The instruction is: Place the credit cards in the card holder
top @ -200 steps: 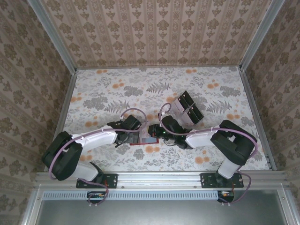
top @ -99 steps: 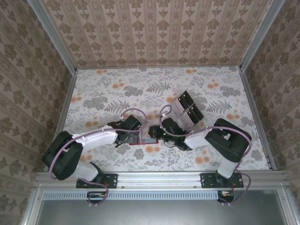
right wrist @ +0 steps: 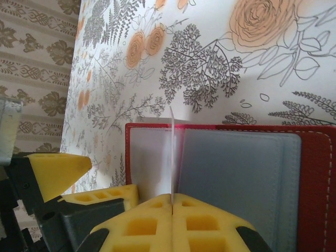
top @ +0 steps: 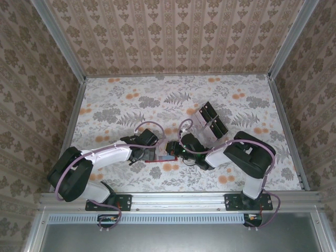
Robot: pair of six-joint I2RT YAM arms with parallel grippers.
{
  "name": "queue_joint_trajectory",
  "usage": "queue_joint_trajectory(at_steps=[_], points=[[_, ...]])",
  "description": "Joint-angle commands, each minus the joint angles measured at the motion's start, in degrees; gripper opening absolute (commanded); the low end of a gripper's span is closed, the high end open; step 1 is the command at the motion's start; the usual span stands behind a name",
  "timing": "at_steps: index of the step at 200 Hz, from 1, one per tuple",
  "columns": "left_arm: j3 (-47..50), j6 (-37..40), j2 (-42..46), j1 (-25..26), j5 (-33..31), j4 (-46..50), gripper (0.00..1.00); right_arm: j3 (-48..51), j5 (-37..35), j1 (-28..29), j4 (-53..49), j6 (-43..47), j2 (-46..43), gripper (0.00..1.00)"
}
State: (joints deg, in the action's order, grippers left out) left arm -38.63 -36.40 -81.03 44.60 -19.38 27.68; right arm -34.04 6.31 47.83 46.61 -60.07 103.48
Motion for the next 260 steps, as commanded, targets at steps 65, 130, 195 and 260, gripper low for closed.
queue_joint_trajectory(at_steps=[65,130,195,260], points=[[1.5,-1.04,-1.15,0.16,-1.03,1.63,1.0,1.48,1.18,0.7,4.77,-1.99,2.57,0.0],[1.63,-1.04,-1.14,0.2,-0.93,1.66,1.0,3.19,-0.73,-0.53,3.72,-0.94,0.41,0.0],[1.73,-1.28,-1.12,0.22,-0.85,1.57,1.0,3.28,-1.16,-1.52,2.61,0.12,-0.75,0.0],[1.81,-1.3,-1.14,0.19,-0.91,1.43,1.0,2.57,1.67,-1.5,4.57,-0.45,1.62,0.0]])
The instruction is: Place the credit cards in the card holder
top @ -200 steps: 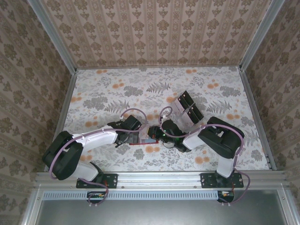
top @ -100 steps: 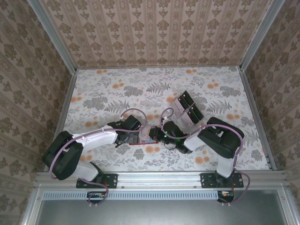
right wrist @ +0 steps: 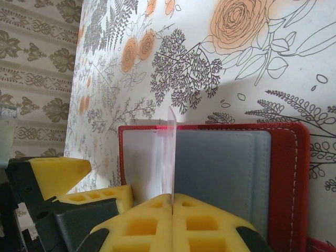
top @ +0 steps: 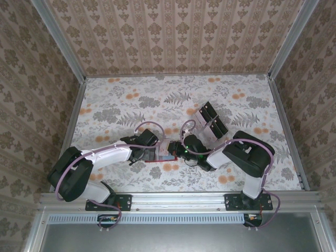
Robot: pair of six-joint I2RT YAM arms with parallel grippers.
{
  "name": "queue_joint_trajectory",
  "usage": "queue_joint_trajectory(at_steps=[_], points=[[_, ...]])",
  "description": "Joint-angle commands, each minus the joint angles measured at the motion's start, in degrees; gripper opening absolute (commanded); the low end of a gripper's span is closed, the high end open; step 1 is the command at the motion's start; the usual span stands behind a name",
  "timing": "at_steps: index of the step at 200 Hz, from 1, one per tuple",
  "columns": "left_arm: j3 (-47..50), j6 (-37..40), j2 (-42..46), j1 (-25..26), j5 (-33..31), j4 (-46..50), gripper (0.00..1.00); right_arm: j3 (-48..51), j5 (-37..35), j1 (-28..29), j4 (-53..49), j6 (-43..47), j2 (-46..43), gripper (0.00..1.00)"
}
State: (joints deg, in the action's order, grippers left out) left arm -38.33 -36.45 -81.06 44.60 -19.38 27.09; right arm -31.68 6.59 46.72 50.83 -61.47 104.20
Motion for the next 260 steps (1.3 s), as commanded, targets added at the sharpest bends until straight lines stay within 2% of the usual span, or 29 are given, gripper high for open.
queue_joint_trajectory(at_steps=[1,146,260], points=[[1.5,-1.26,-1.12,0.16,-0.88,2.01,1.0,0.22,1.44,-0.35,0.38,0.93,0.91,0.0],[1.9,-1.43,-1.12,0.2,-0.76,1.82,1.0,-2.37,3.6,1.78,-0.55,0.76,3.03,0.0],[1.73,-1.43,-1.14,0.18,-0.67,1.99,1.0,0.29,0.79,2.09,-1.12,-0.35,1.59,0.0]])
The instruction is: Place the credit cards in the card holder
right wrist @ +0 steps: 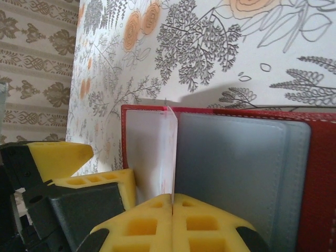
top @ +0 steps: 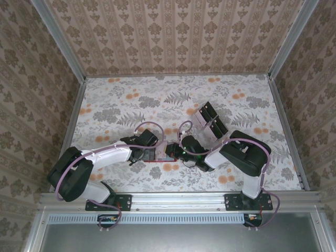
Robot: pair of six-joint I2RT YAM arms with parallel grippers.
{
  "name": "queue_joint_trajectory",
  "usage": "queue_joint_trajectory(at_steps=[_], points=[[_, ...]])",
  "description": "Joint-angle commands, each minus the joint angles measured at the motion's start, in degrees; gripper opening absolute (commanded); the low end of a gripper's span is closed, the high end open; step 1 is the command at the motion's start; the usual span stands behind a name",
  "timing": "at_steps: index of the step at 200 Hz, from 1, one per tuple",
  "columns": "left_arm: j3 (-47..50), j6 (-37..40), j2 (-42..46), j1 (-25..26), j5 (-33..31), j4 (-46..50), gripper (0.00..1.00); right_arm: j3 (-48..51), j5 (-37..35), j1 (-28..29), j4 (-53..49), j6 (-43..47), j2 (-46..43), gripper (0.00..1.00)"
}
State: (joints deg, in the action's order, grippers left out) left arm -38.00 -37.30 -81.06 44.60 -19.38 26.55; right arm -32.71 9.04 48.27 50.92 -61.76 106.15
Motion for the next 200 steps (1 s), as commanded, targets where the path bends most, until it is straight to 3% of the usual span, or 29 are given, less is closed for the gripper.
queue_joint_trajectory(at_steps=[1,83,200], points=[[1.42,-0.58,-1.13,0.2,-0.67,2.59,1.0,1.33,-1.65,0.57,-1.23,-0.05,-0.34,0.0],[-4.15,0.52,5.59,-0.44,-1.1,7.7,1.0,1.01,-1.11,0.53,-4.13,0.34,-0.86,0.0],[-1.71,0.34,4.64,-2.51,0.21,6.85,1.0,-3.58,3.62,0.63,-6.52,0.89,1.64,0.0]])
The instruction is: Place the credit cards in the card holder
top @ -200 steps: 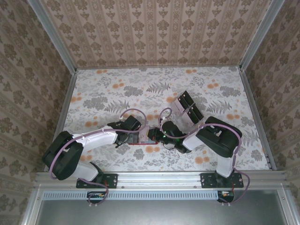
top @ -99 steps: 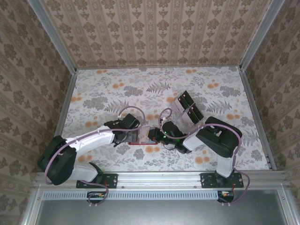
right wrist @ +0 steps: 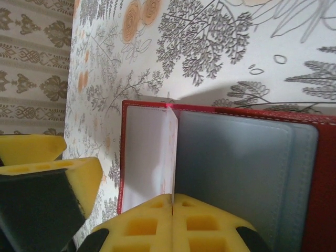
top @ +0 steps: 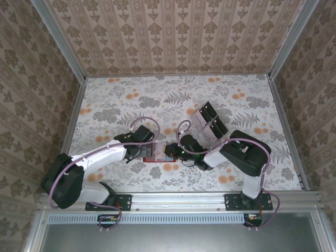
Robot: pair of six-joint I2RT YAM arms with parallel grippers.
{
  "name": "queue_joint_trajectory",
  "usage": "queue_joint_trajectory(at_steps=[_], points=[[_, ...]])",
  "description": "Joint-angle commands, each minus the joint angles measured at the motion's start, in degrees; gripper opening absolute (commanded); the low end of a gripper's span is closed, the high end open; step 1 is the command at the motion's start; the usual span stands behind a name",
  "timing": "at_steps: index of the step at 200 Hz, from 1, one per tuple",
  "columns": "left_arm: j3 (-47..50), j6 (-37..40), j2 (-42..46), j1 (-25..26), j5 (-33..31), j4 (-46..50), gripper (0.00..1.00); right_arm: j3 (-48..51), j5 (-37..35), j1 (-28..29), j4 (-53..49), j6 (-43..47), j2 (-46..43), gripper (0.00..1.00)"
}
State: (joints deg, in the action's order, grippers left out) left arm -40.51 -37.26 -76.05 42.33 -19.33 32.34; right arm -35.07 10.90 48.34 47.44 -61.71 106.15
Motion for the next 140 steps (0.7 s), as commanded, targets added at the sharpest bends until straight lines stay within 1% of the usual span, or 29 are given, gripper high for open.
queue_joint_trajectory(at_steps=[1,83,140], points=[[0.84,0.32,-0.39,-0.23,0.17,1.06,1.0,-1.23,1.76,0.55,-3.05,0.83,1.67,0.0],[1.45,0.08,-0.55,-0.37,0.0,0.98,1.0,1.82,0.62,0.67,-3.11,-0.37,-0.87,0.0],[2.72,-0.43,-1.27,-0.16,-0.04,0.88,1.0,2.89,0.71,0.68,0.55,-4.17,-1.09,0.0]])
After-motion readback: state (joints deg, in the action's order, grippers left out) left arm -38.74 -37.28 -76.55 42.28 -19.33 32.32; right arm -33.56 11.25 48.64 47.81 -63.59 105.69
